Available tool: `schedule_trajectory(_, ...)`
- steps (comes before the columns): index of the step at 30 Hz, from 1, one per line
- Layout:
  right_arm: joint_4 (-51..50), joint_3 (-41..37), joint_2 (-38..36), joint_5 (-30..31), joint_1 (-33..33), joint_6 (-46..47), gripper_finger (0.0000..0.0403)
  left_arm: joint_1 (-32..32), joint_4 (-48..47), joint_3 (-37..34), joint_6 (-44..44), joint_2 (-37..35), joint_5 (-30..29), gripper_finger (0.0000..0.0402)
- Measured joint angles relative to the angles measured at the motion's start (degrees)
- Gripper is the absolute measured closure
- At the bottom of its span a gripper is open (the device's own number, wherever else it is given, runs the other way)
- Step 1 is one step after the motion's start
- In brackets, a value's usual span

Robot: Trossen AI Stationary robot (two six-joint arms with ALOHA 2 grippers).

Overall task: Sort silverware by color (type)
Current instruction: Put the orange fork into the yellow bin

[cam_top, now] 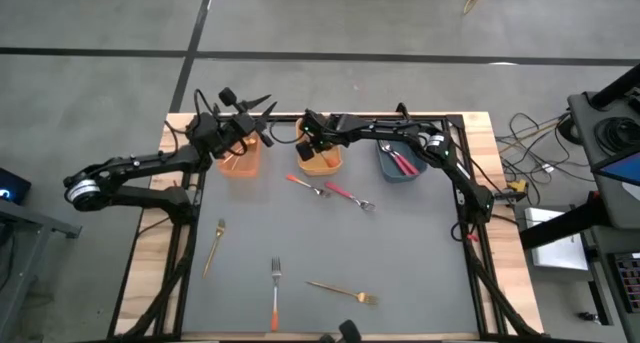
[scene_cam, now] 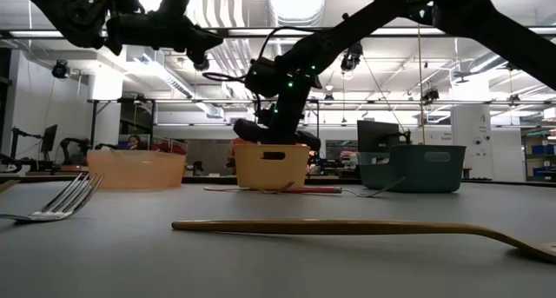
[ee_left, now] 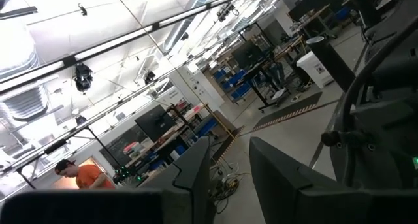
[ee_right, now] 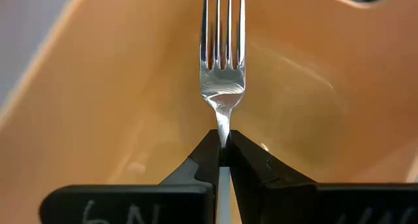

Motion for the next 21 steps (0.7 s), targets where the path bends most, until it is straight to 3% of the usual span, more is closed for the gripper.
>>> schedule_trajectory(21,-0.2,0.0,0.9,0.1,0.0,0.9,0.0385,1.9,-0.5,0.0,-2.7,0.0,1.5,0.0310)
